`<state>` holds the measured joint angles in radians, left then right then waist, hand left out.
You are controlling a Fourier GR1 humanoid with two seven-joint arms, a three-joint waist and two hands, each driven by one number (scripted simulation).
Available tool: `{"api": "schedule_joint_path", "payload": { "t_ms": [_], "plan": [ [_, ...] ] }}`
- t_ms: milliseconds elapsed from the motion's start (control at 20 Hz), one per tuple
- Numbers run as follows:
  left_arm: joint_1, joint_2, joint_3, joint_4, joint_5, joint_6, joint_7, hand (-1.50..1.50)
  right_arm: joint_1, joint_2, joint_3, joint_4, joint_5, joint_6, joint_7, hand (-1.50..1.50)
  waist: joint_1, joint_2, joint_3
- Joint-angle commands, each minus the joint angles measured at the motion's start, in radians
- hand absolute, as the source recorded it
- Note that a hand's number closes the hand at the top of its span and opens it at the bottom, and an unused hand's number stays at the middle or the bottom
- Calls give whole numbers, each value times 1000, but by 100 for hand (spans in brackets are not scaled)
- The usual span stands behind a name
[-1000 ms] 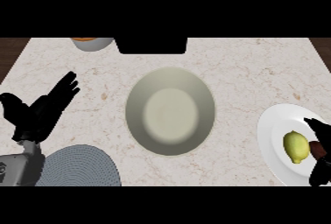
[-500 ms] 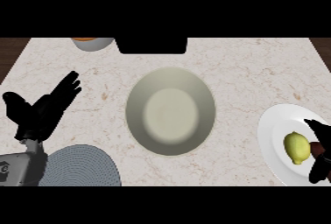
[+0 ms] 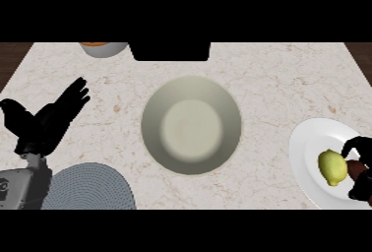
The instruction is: Pick the sweet potato from the plate and place it in the bowl
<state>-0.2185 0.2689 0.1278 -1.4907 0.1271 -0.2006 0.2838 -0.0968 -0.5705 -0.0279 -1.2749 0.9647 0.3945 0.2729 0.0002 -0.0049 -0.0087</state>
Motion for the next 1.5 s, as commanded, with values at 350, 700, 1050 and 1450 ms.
{"api": "schedule_joint_path", "payload": {
  "t_ms": [350,700,1050,1450],
  "plan": [
    [6,-24,-5,-124,-7,23,116,0,-3,8,-39,-17,35,-4,-93,150,1,4,9],
    [7,-8,28,-26,-3,-8,31,0,217,100,41,-331,-35,-53,-219,150,-21,-1,8],
    [35,-23,6,-82,-27,9,51,0,445,122,51,-731,-80,-33,-233,150,-18,0,8],
    [-15,-10,35,5,-26,-5,6,0,501,51,-198,-1173,-323,252,-146,150,-23,2,8]
  ]
}}
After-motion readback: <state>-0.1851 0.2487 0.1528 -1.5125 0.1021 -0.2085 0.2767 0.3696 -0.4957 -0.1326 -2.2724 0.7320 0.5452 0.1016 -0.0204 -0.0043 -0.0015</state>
